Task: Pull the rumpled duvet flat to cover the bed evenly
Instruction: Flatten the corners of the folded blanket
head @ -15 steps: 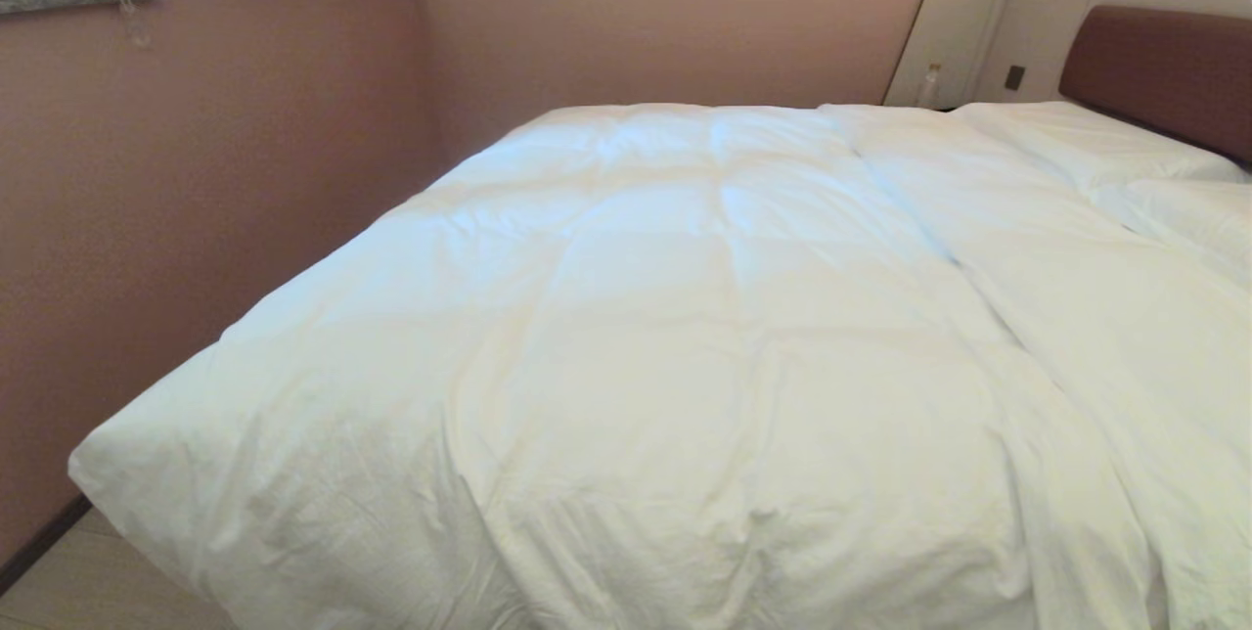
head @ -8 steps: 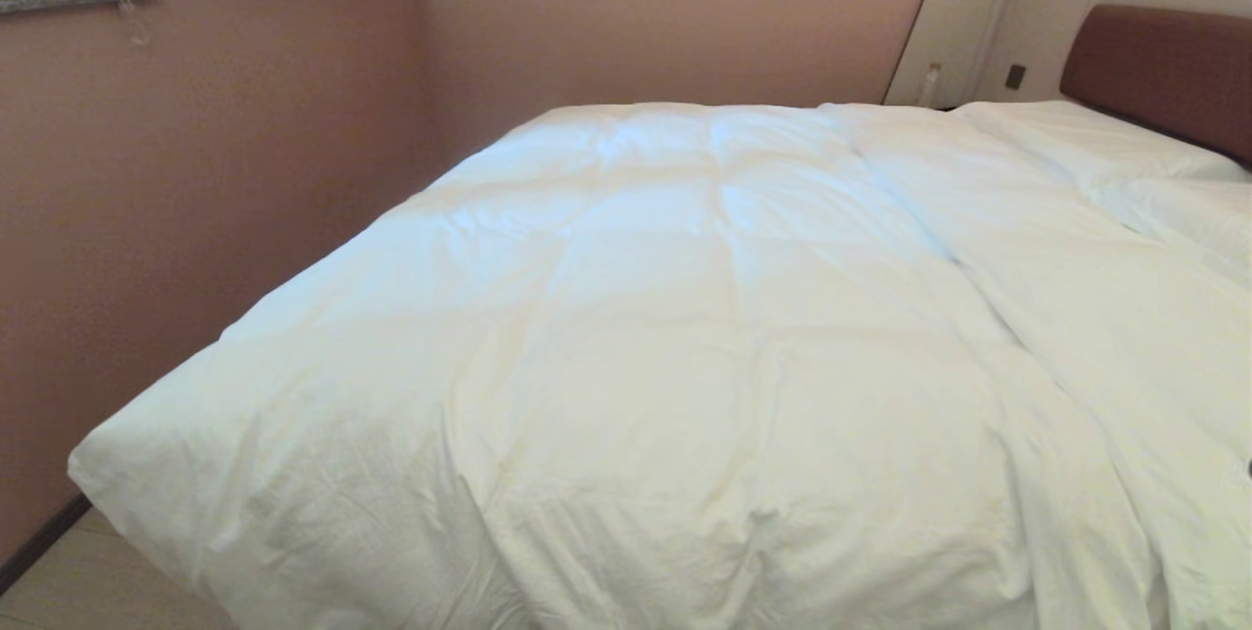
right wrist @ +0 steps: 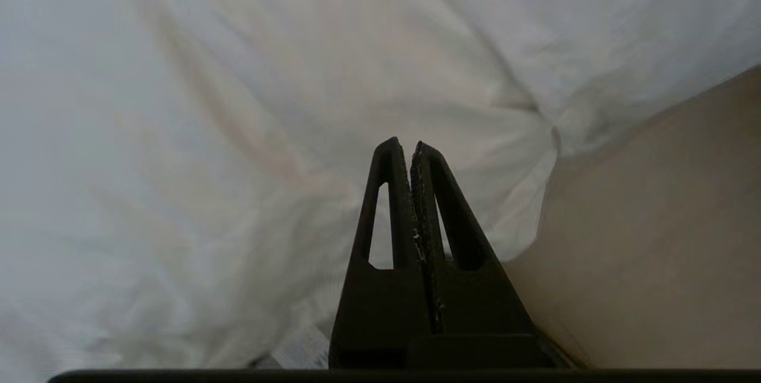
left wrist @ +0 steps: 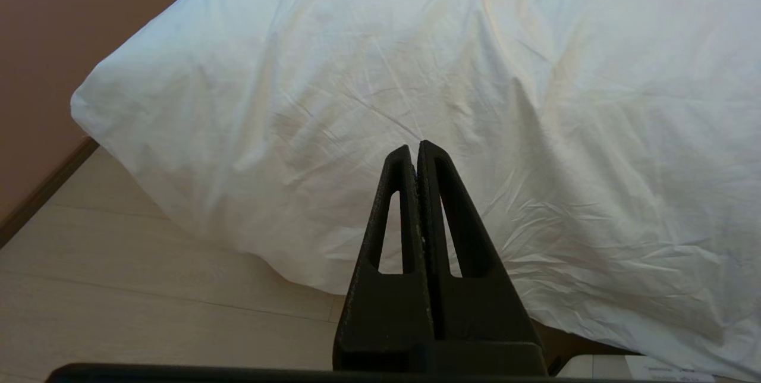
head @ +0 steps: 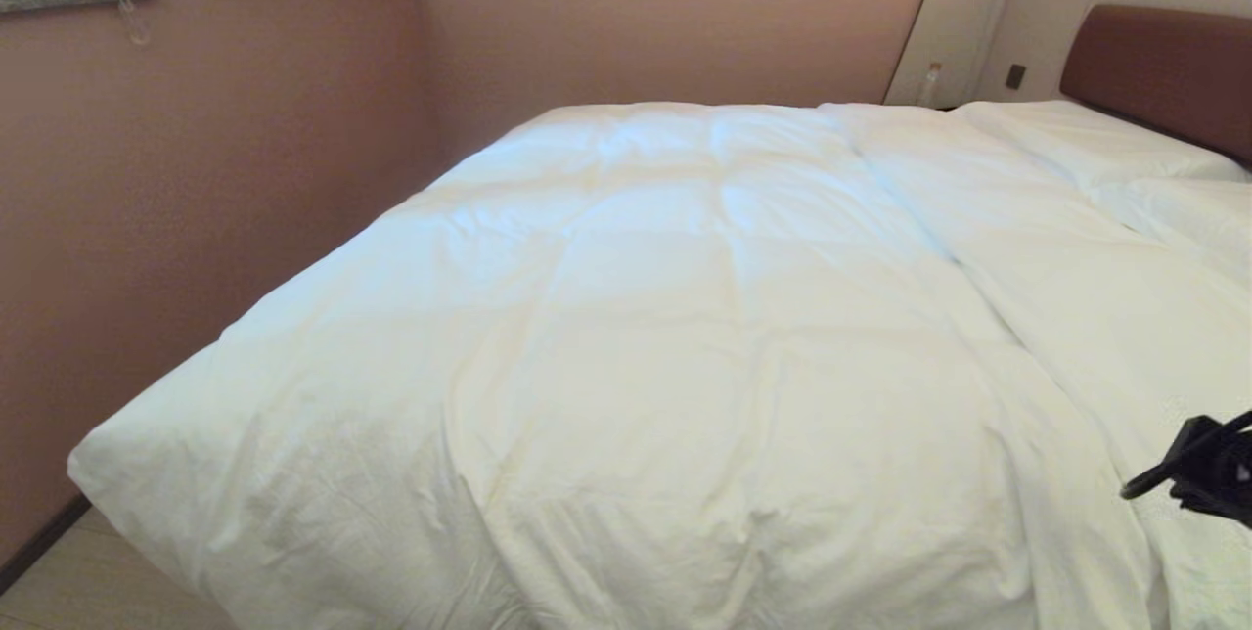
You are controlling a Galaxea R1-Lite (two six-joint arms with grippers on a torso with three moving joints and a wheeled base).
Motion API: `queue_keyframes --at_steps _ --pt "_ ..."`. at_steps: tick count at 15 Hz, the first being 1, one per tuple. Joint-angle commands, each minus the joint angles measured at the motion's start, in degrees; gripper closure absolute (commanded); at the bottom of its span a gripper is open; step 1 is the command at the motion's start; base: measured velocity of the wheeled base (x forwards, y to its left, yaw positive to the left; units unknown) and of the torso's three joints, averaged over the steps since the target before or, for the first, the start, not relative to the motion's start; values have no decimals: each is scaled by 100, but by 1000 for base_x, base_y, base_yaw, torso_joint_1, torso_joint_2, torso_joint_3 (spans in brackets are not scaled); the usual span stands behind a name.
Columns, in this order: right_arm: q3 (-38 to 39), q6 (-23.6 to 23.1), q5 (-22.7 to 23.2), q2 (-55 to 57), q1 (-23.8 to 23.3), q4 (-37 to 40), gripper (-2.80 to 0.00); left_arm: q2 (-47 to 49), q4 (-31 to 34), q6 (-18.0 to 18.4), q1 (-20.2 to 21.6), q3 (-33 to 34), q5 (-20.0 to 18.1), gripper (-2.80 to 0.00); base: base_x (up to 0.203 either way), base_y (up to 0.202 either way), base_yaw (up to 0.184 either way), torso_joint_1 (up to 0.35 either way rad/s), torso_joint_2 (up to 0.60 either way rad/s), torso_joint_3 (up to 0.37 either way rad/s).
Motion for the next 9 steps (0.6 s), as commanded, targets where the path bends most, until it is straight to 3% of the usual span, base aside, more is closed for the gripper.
queue_keyframes --at_steps 1,5,7,9 --pt "243 -596 261 1047 -43 -830 0 0 1 -1 -4 0 4 0 0 0 0 0 0 0" --pt "1409 -1895 491 1874 -131 -3419 0 0 1 -1 -2 0 4 0 0 0 0 0 0 0" --pt "1981 -2527 578 1976 -295 -4235 0 0 1 -1 -1 0 4 0 0 0 0 0 0 0" --pt "2440 -2977 967 2066 -563 -5061 0 0 1 -1 -4 0 4 0 0 0 0 0 0 0"
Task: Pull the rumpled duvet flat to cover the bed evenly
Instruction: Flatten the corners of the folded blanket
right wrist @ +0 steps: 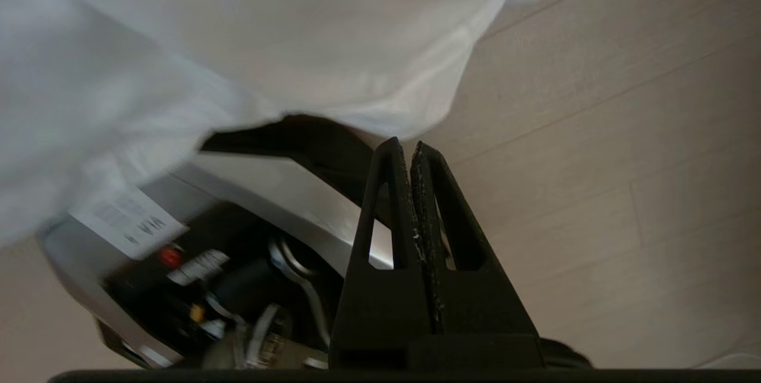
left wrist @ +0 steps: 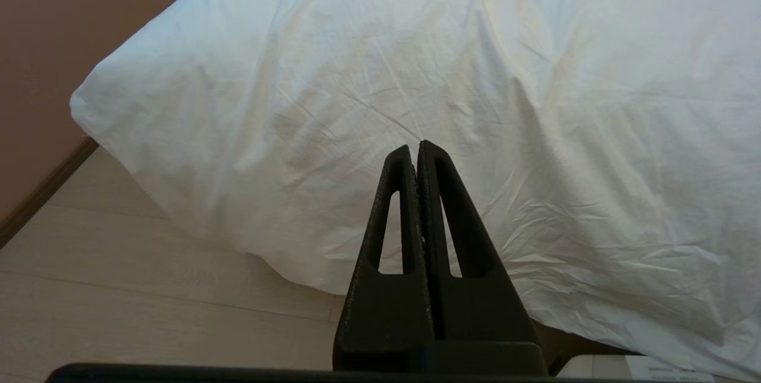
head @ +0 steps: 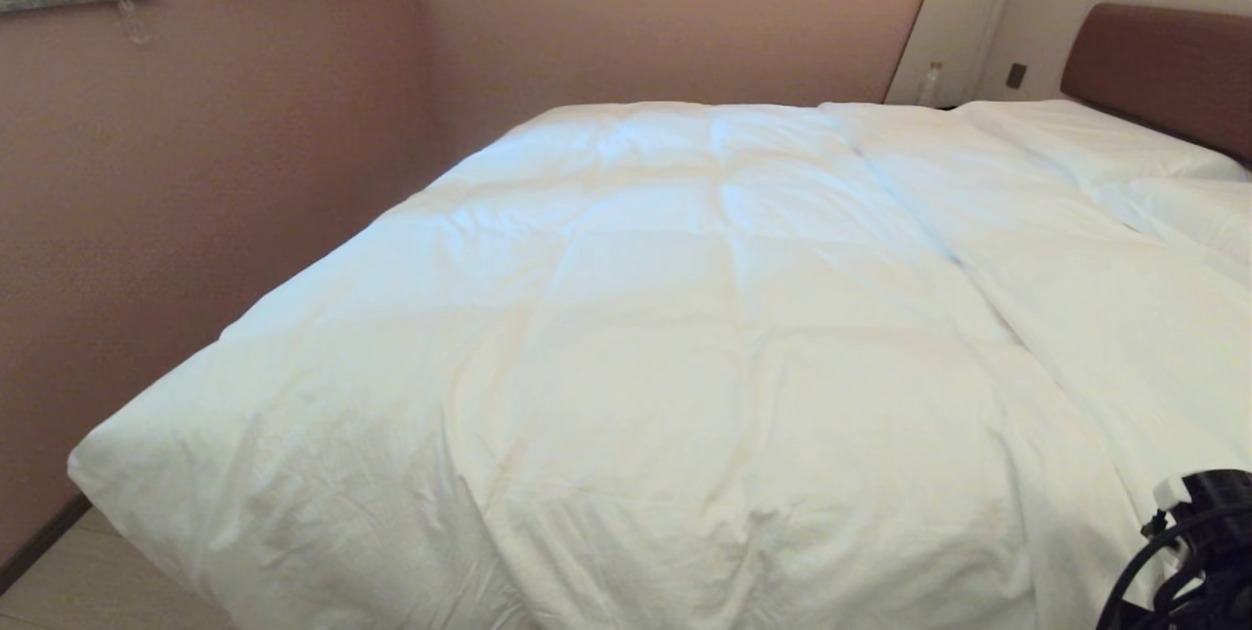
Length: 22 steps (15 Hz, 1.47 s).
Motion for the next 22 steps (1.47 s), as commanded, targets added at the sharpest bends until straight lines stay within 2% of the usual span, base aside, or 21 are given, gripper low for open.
queue_keyframes --at_steps 1,4,6,10,18,22 --pt "450 -1468 534 271 -217 -3721 0 0 1 -1 -2 0 2 0 0 0 0 0 0 0" --pt "812 -1959 964 845 -437 -4839 0 0 1 -1 2 0 2 0 0 0 0 0 0 0" --pt "1073 -2269 1223 1470 -542 -5911 0 0 1 -1 5 0 2 0 0 0 0 0 0 0" --pt "1779 -2489 1357 2855 -593 -8091 0 0 1 -1 6 0 2 0 0 0 0 0 0 0" --pt "1259 -2532 1194 3715 -673 -8257 0 0 1 -1 -3 0 2 0 0 0 0 0 0 0" --pt "1539 -2827 1002 3996 -674 -8261 0 0 1 -1 6 0 9 0 0 0 0 0 0 0"
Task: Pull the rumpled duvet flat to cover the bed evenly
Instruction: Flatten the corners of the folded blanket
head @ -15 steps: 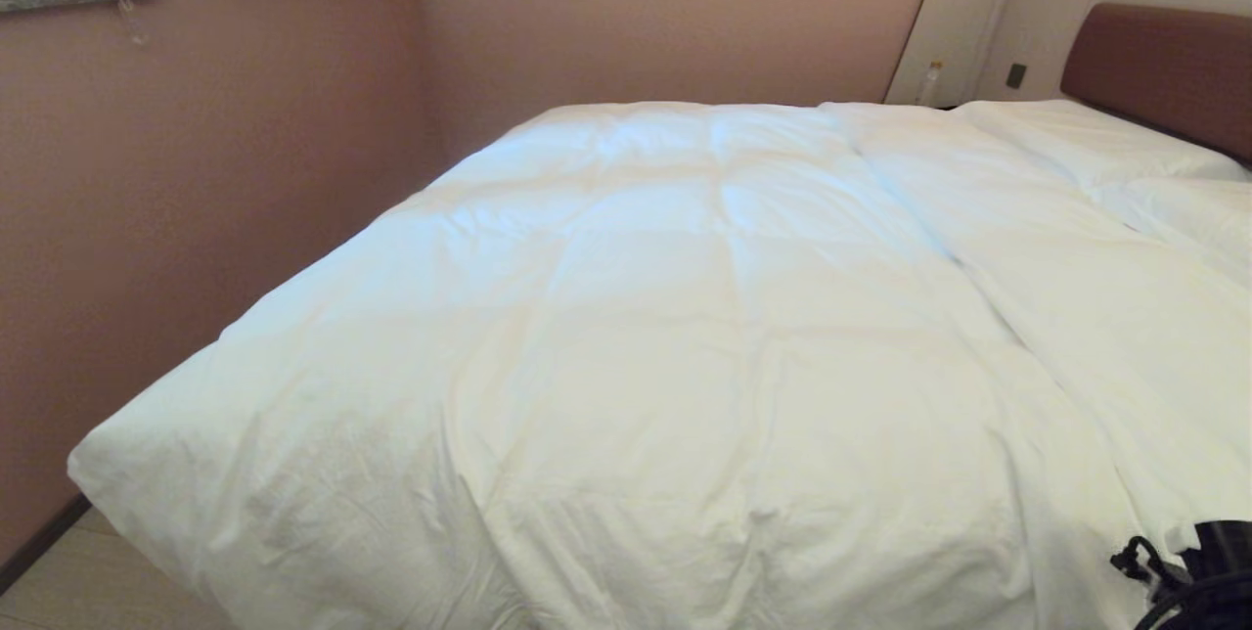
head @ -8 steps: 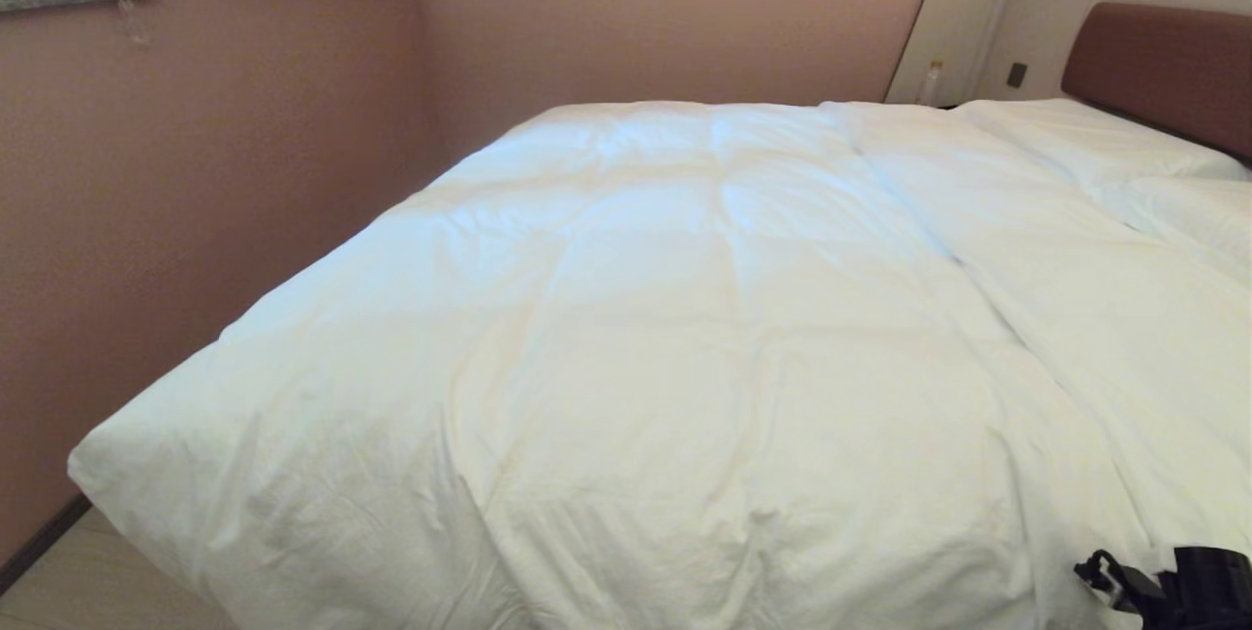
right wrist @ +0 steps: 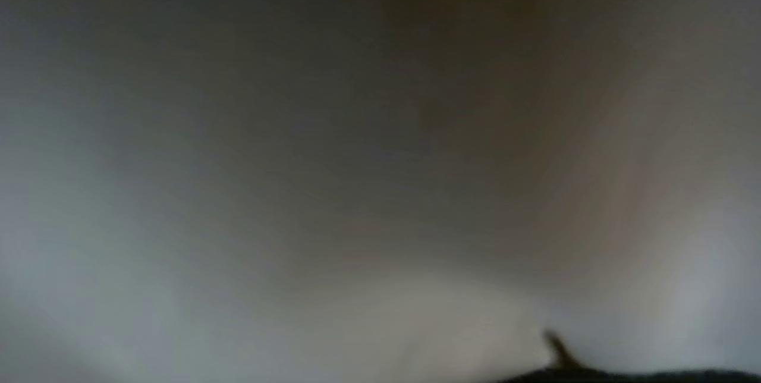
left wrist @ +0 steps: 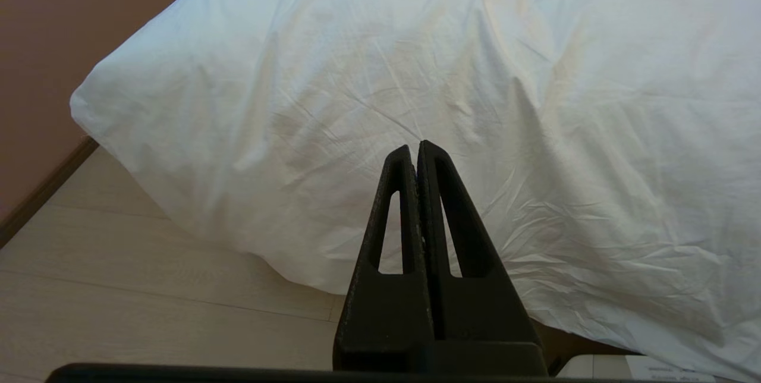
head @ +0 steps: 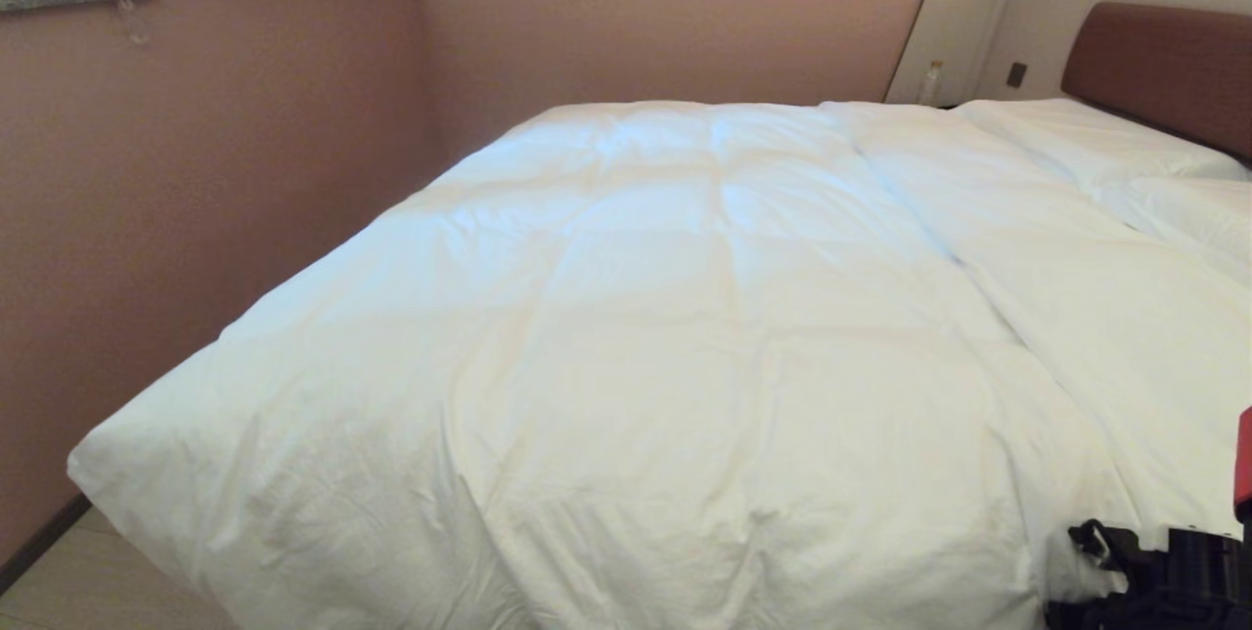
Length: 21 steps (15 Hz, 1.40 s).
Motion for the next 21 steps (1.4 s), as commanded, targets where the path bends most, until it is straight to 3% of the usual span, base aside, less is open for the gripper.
queue_keyframes --at_steps 1,6,11,15,21 --pt "249 -201 -106 183 0 -564 0 0 1 1 -5 0 -1 0 0 0 0 0 0 0" --pt "500 -474 -504 254 -215 -475 0 0 1 1 -5 0 -1 0 0 0 0 0 0 0" --pt "498 -598 69 6 -343 -479 0 0 1 8 -5 0 -1 0 0 0 0 0 0 0" --pt "500 -497 196 -940 -198 -453 0 0 1 1 0 0 4 0 0 0 0 0 0 0" --pt "500 -201 226 -3533 356 -191 0 0 10 98 4 0 -9 0 0 0 0 0 0 0"
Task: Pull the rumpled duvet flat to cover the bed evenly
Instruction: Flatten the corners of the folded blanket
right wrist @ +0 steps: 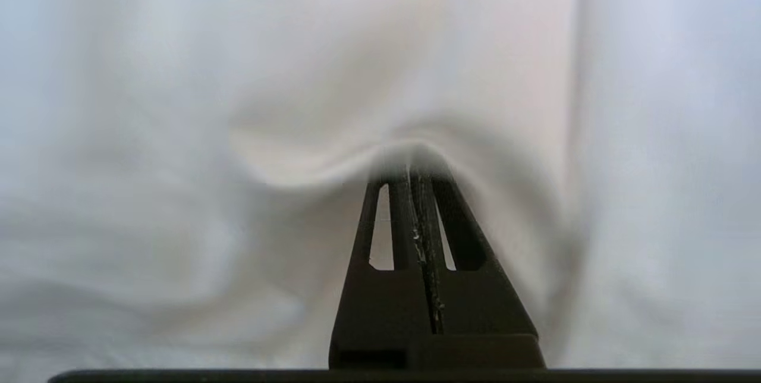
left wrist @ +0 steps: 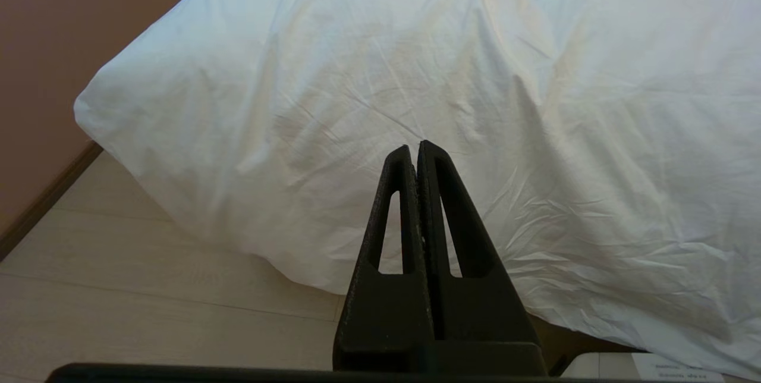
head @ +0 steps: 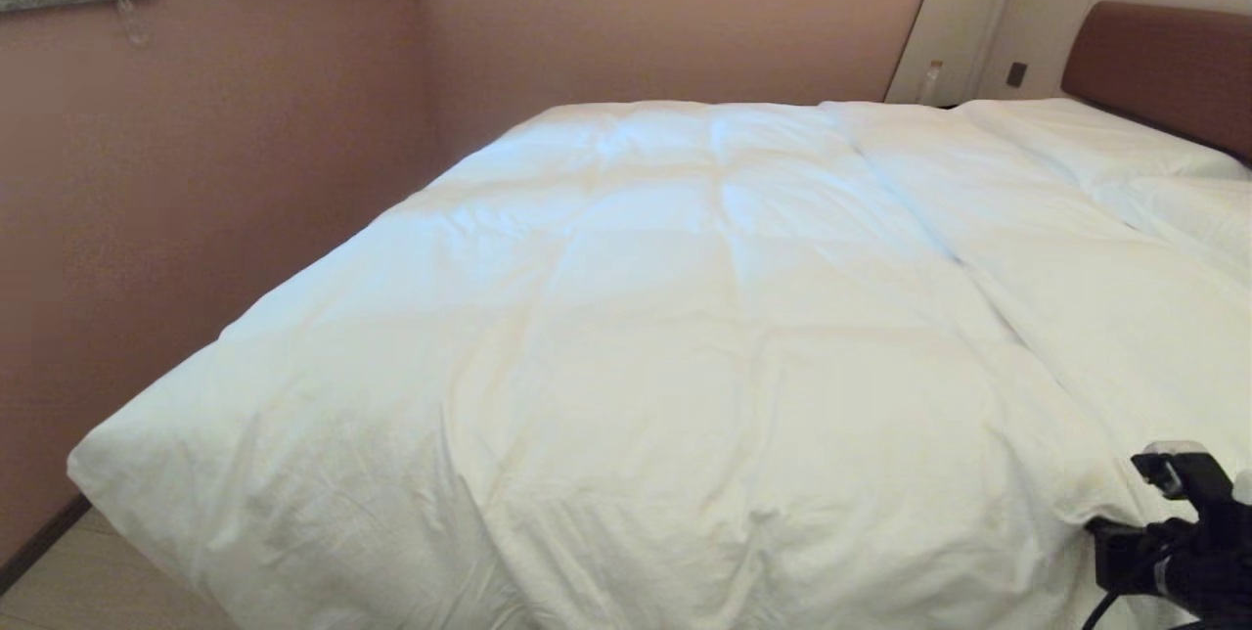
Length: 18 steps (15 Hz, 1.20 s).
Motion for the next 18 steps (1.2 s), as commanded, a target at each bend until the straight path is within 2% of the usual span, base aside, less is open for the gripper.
queue_keyframes --at_steps 1,3,6,8,10,14,18 --pt "-4 175 8 -1323 284 19 0 0 3 2 2 4 4 0 0 0 0 0 0 0" --pt "-44 498 -30 -2026 548 67 0 0 3 -16 2 4 4 0 0 0 0 0 0 0" --pt "-209 868 -120 -2763 621 432 0 0 -3 -32 2 6 13 0 0 0 0 0 0 0" --pt "-600 1223 -404 -3076 627 1097 0 0 -5 -33 2 5 21 0 0 0 0 0 0 0" --pt "-1084 1788 -714 -3228 628 1869 0 0 1 -33 2 9 21 0 0 0 0 0 0 0" --pt "-2177 2767 -1209 -3315 628 3847 0 0 4 -42 2 4 30 0 0 0 0 0 0 0" --pt "-2218 2830 -1239 -3525 637 4251 0 0 -5 -51 2 4 22 0 -170 0 2 0 3 2"
